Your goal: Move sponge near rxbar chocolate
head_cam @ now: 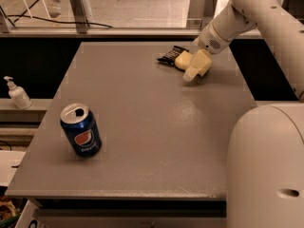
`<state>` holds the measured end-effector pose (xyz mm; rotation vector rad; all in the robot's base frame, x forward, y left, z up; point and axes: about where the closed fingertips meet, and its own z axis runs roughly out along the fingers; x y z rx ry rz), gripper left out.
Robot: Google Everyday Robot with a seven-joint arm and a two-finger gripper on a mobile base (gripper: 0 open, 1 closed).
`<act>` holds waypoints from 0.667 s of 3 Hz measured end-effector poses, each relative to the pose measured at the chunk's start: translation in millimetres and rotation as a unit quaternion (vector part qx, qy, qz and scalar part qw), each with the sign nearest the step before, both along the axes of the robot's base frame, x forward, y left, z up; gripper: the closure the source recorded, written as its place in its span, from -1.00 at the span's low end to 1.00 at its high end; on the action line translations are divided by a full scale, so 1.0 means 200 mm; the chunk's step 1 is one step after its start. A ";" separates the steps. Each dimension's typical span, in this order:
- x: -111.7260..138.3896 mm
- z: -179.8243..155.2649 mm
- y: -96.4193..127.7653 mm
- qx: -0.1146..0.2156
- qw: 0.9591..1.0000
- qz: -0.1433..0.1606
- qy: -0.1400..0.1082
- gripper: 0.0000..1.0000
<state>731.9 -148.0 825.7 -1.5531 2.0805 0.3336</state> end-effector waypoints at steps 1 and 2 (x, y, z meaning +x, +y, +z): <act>0.01 0.04 -0.01 0.006 1.000 -0.001 -0.004 -1.00; -0.06 0.12 -0.22 0.051 0.998 -0.034 -0.015 -1.00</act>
Offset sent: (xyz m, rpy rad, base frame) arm -0.1329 -0.1400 0.0919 0.3018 -0.1652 -0.2271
